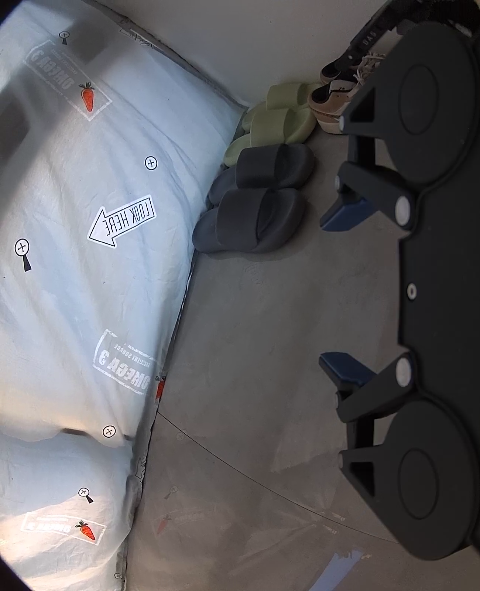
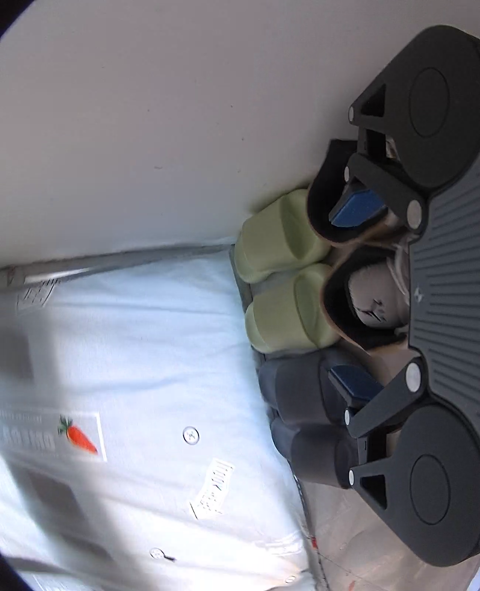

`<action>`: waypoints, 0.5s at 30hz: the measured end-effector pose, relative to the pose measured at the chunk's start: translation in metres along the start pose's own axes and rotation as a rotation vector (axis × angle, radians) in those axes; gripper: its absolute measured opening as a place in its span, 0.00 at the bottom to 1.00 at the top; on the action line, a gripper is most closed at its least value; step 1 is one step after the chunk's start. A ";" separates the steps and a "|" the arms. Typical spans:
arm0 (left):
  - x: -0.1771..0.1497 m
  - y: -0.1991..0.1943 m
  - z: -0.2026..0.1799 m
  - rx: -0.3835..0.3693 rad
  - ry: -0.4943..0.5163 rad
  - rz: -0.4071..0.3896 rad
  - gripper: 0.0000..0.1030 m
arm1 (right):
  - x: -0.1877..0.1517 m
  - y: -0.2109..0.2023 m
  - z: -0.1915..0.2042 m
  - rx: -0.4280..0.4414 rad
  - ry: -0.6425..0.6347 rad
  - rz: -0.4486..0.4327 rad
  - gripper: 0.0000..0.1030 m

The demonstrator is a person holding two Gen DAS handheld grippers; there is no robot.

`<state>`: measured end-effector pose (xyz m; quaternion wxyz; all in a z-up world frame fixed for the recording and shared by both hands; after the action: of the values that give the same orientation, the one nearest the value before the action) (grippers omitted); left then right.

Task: Organize scattered shoes
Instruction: 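Lower the tan-and-white sneakers beside the green slides and open the right gripper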

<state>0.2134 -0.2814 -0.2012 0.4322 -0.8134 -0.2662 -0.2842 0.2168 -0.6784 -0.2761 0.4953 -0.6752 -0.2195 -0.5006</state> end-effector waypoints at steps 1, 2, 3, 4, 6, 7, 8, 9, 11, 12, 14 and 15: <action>-0.001 0.001 -0.001 -0.005 0.003 0.004 0.71 | -0.013 0.000 0.011 -0.049 -0.051 0.000 0.80; -0.002 0.002 -0.002 -0.010 0.006 0.009 0.71 | -0.026 -0.001 0.022 -0.097 -0.102 0.000 0.80; -0.003 0.002 -0.003 -0.014 0.009 0.013 0.71 | -0.036 0.000 0.030 -0.125 -0.134 0.003 0.80; -0.005 0.001 -0.004 -0.017 0.012 0.016 0.71 | -0.044 0.003 0.035 -0.137 -0.136 0.020 0.80; -0.008 0.001 -0.005 -0.021 0.014 0.023 0.71 | -0.055 0.011 0.038 -0.164 -0.106 0.064 0.81; -0.009 0.001 -0.005 -0.020 0.012 0.026 0.71 | -0.057 0.012 0.040 -0.185 -0.105 0.060 0.81; -0.011 0.001 -0.004 -0.020 0.011 0.028 0.71 | -0.060 0.014 0.040 -0.208 -0.114 0.063 0.81; -0.011 0.001 -0.003 -0.020 0.006 0.028 0.71 | -0.062 0.017 0.039 -0.232 -0.130 0.071 0.79; -0.011 0.000 -0.002 -0.020 -0.002 0.024 0.71 | -0.066 0.021 0.035 -0.253 -0.138 0.082 0.77; -0.011 -0.001 -0.002 -0.018 -0.004 0.021 0.71 | -0.066 0.022 0.031 -0.236 -0.128 0.083 0.77; -0.011 -0.002 -0.001 -0.015 -0.007 0.015 0.71 | -0.068 0.021 0.028 -0.221 -0.173 0.070 0.76; -0.011 -0.003 -0.001 -0.015 -0.010 0.014 0.71 | -0.069 0.021 0.027 -0.218 -0.196 0.061 0.76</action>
<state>0.2034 -0.2828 -0.2072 0.4268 -0.8198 -0.2604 -0.2792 0.2180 -0.6492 -0.3472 0.4104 -0.7770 -0.1903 -0.4378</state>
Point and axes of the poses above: each gripper's, at about its wrist camera, not at the fingertips, and y roughly the way its jaws point, z to its left, x to its top, the point moved 6 cm from there along y, roughly the way its jaws point, and after that the axes turned 15 degrees about -x, right-handed, at the moved point
